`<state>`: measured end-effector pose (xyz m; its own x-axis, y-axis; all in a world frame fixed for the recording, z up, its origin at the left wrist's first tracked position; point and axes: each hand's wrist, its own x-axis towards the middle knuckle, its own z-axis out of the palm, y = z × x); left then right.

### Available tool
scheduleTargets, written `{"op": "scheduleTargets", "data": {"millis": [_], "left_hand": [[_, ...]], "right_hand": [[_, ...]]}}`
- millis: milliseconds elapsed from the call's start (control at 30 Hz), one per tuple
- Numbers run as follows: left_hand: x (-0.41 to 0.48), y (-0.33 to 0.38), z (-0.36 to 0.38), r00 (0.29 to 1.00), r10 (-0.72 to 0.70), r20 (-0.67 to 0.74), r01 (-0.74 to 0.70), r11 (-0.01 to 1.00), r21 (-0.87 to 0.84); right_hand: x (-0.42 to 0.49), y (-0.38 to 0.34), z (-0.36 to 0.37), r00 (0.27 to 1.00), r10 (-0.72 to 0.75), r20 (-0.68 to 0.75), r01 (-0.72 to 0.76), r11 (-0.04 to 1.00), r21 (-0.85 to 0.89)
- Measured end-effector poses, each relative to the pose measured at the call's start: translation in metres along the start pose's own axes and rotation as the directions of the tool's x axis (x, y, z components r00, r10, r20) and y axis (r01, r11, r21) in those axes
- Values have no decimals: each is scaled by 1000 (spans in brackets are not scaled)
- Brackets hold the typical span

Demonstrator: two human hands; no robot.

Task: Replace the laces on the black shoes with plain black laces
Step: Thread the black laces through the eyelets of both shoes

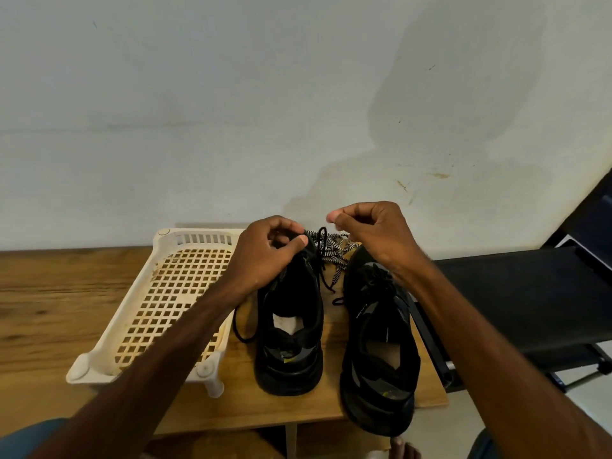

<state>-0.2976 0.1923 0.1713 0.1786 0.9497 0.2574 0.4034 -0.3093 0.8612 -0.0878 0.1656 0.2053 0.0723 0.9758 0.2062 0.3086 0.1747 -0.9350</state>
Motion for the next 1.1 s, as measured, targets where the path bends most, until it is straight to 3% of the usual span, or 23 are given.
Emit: {"op": "scheduleTargets", "data": {"millis": [100,200,267,333,500,833,900,967,1033,1100], "left_hand": [[-3,5,6,993,19,118,-11,997,-74],[-5,2,12,990,32,141,-36,999,25],[-6,-2,14,995,26,94,-32,997,67],[-5,-5,13,998,19,56,-24,997,79],[-5,-7,12,999,-1,50,-2,998,58],[-4,-11,13,998,-19,60,15,998,67],[-4,-11,13,998,-17,54,13,998,66],[-3,-9,13,1000,-8,27,7,999,50],[-4,-3,13,1000,4,22,-4,1000,-6],[-5,4,13,996,20,89,-12,996,-84]], "right_hand": [[0,-2,5,997,23,78,-29,997,75],[-1,1,6,995,57,76,-60,997,37],[-1,8,7,999,40,19,-36,978,-206],[-1,14,11,1000,19,6,-14,892,-452],[3,23,36,984,110,137,-3,790,-613],[11,27,43,975,172,140,-65,825,-562],[11,25,38,981,166,98,-93,853,-514],[12,21,29,985,173,-3,-164,926,-341],[12,12,19,959,282,15,-283,958,57],[10,5,11,937,322,135,-350,861,370]]}}
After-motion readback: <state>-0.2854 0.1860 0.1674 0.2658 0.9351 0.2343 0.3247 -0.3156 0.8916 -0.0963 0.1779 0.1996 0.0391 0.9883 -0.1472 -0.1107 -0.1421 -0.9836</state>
